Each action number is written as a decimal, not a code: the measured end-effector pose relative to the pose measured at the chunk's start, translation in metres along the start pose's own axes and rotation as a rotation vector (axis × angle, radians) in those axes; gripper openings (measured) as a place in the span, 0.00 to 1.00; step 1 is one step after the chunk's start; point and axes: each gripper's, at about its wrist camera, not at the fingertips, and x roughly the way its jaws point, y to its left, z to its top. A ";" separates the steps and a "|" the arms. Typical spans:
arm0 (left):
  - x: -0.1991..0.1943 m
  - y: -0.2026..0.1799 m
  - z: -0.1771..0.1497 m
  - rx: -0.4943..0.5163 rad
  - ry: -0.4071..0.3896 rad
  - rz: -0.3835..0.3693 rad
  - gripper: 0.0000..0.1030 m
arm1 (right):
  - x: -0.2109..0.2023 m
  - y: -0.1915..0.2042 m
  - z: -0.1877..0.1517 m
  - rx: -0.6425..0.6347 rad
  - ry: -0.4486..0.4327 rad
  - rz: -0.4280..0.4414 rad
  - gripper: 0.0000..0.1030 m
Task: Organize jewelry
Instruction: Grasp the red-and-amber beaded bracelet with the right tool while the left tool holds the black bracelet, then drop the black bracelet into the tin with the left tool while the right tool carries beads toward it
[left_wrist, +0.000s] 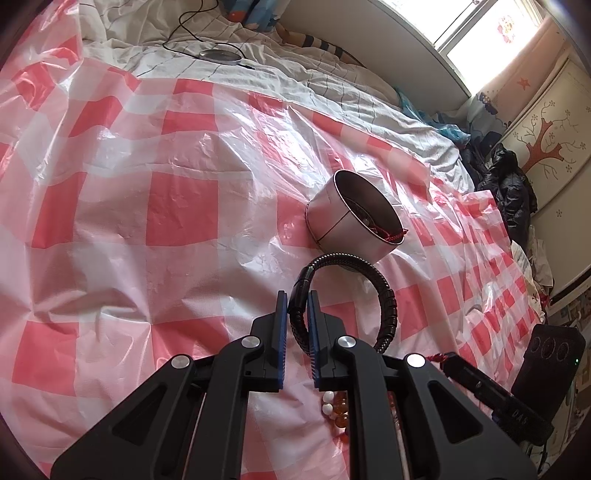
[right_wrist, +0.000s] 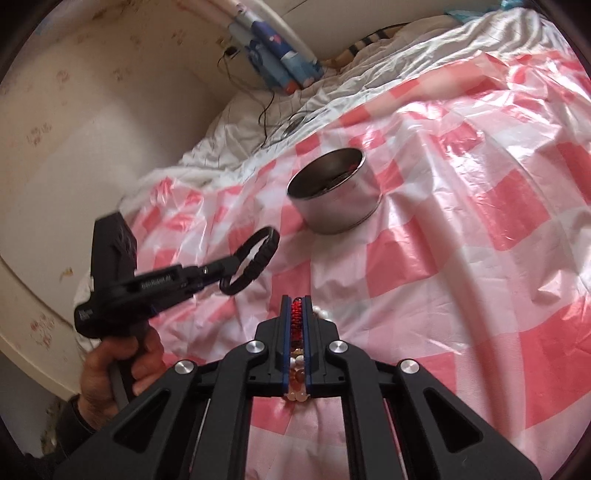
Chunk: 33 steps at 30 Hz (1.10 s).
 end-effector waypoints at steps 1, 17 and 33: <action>0.000 -0.001 0.000 0.002 0.002 0.000 0.09 | -0.001 -0.004 0.001 0.020 -0.005 0.003 0.06; -0.010 -0.031 0.013 0.078 -0.064 0.010 0.09 | -0.020 -0.008 0.020 0.073 -0.100 0.068 0.06; 0.005 -0.055 0.044 0.102 -0.098 0.010 0.09 | -0.044 0.000 0.093 0.062 -0.227 0.047 0.06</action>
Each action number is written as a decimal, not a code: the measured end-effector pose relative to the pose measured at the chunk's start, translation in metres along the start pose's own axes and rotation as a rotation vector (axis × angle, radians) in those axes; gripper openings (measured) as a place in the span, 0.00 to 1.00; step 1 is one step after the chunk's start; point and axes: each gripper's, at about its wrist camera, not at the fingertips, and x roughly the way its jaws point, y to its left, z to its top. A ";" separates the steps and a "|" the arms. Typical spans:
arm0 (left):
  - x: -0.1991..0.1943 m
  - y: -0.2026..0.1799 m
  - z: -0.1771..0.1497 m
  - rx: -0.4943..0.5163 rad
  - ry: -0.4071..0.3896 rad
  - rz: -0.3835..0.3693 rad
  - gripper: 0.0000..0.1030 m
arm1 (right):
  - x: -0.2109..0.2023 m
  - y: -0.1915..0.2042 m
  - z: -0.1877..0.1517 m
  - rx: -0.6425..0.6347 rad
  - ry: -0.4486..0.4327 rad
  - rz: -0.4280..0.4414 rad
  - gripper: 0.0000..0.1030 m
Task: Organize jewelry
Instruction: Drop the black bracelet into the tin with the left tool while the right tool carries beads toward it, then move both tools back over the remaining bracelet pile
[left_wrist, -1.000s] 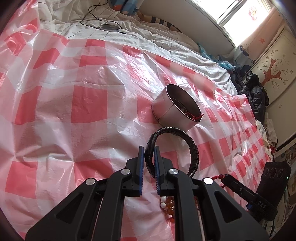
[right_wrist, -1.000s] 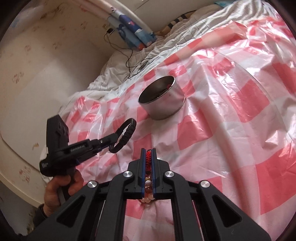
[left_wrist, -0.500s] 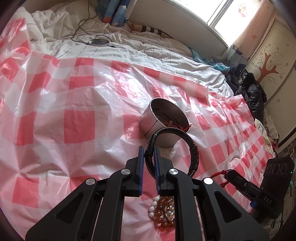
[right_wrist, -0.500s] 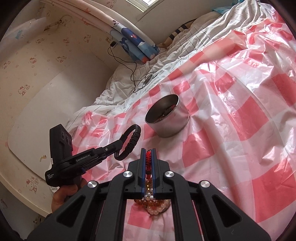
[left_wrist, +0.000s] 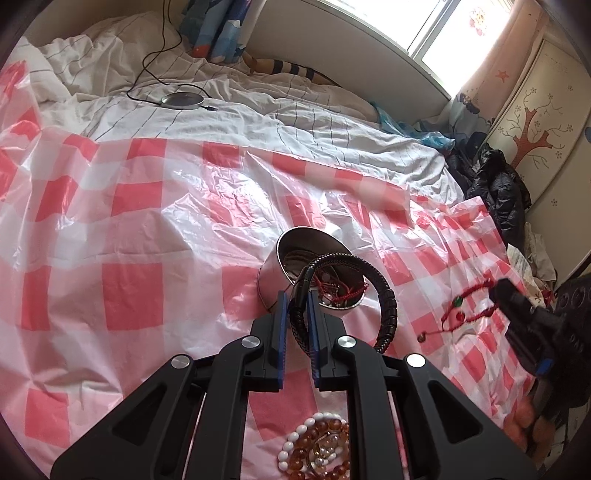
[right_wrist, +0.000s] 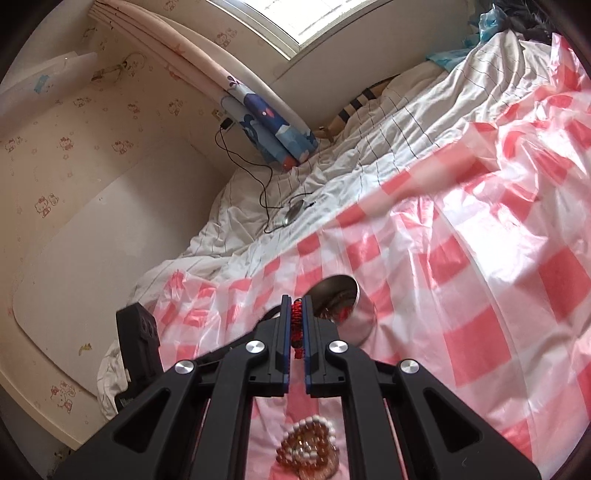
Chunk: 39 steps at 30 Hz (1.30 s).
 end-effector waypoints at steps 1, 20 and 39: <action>0.002 -0.001 0.002 0.006 -0.001 0.006 0.09 | 0.005 0.001 0.002 0.002 -0.003 0.009 0.06; 0.061 -0.013 0.031 0.073 0.031 0.076 0.10 | 0.091 0.001 0.028 -0.091 0.024 -0.059 0.06; 0.027 -0.001 0.031 0.025 -0.008 0.083 0.31 | 0.113 -0.002 0.016 -0.149 0.062 -0.202 0.73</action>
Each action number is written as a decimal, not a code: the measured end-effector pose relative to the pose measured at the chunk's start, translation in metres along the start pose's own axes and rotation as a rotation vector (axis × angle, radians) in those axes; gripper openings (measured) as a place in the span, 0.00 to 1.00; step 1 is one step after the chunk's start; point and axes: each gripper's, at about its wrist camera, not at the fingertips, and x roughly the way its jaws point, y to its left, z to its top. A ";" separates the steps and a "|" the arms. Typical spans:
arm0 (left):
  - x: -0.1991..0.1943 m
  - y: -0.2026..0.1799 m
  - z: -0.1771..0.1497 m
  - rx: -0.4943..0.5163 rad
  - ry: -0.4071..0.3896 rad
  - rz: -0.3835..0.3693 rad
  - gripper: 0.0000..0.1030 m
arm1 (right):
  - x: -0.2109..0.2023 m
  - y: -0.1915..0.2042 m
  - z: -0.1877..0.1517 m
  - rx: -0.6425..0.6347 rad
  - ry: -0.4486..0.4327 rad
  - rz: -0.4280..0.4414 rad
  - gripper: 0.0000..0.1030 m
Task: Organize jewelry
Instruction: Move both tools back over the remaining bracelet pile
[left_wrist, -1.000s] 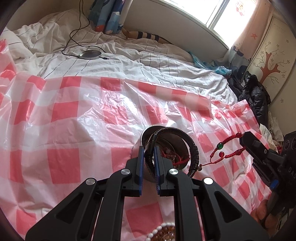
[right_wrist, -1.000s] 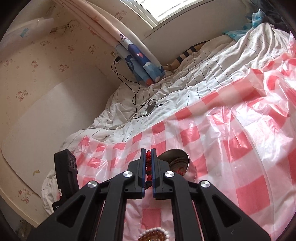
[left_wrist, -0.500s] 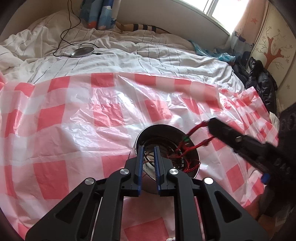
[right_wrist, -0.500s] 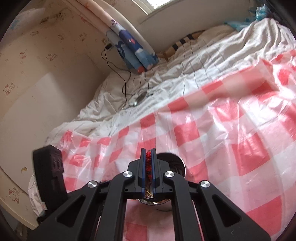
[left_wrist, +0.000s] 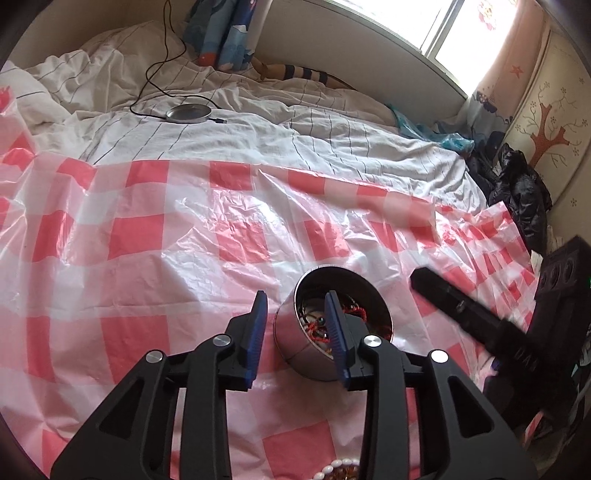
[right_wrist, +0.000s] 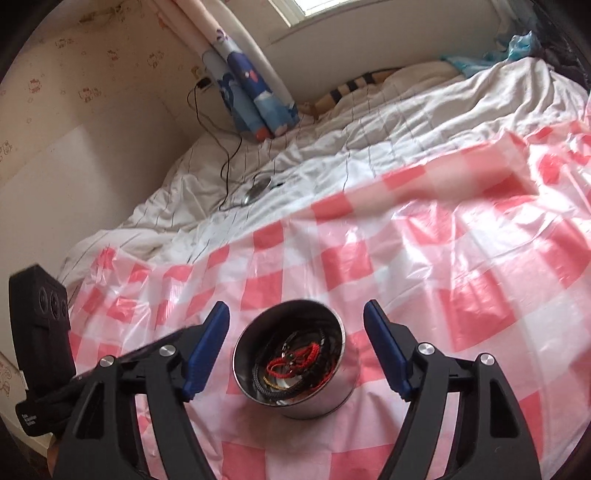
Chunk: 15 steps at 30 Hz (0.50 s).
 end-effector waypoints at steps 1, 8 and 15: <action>-0.001 -0.002 -0.003 0.016 0.015 0.002 0.32 | -0.004 -0.004 0.001 0.014 -0.012 -0.001 0.74; -0.010 -0.023 -0.053 0.201 0.165 0.006 0.33 | -0.031 -0.012 0.007 0.060 -0.035 0.020 0.83; -0.017 -0.020 -0.097 0.274 0.263 -0.020 0.33 | -0.058 -0.006 -0.002 0.096 -0.027 0.060 0.85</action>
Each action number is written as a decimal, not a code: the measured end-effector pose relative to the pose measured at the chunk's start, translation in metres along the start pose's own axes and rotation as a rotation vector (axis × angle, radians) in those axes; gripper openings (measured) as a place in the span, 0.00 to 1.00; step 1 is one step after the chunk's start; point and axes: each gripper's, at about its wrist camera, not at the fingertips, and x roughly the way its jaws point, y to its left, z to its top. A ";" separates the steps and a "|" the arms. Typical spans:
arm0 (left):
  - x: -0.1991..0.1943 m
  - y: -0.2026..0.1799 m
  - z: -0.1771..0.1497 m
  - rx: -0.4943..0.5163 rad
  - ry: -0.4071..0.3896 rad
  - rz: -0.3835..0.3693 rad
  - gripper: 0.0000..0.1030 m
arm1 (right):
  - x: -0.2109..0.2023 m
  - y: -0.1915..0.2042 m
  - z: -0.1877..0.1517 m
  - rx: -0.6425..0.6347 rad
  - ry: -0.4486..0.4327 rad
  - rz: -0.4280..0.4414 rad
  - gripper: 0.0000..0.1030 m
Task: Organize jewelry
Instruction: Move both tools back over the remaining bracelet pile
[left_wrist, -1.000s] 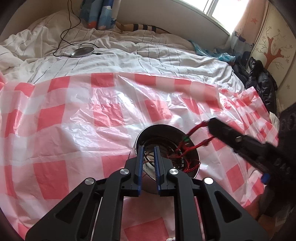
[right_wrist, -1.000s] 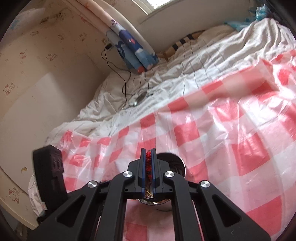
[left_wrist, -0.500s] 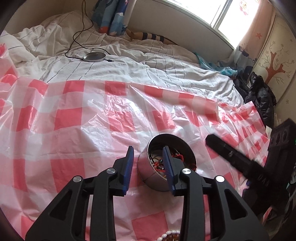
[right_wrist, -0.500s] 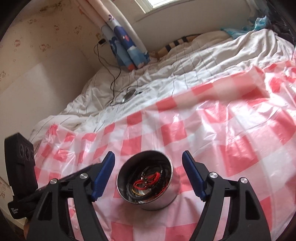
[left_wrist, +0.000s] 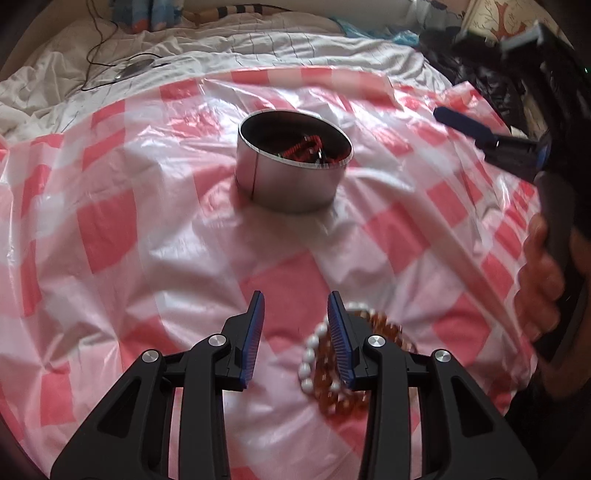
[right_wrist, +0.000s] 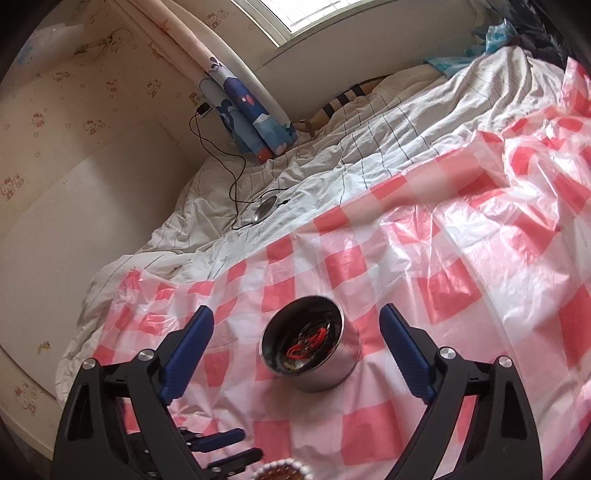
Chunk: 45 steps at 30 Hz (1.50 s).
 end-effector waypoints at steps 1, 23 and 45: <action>-0.002 -0.002 -0.005 0.023 0.002 0.003 0.33 | -0.004 0.001 -0.002 0.006 0.008 0.009 0.85; -0.032 -0.025 -0.043 0.150 -0.016 -0.012 0.00 | -0.060 0.017 -0.057 -0.237 0.292 -0.092 0.88; -0.041 -0.013 -0.045 0.115 -0.029 0.034 0.00 | -0.021 0.021 -0.119 -0.420 0.516 -0.221 0.90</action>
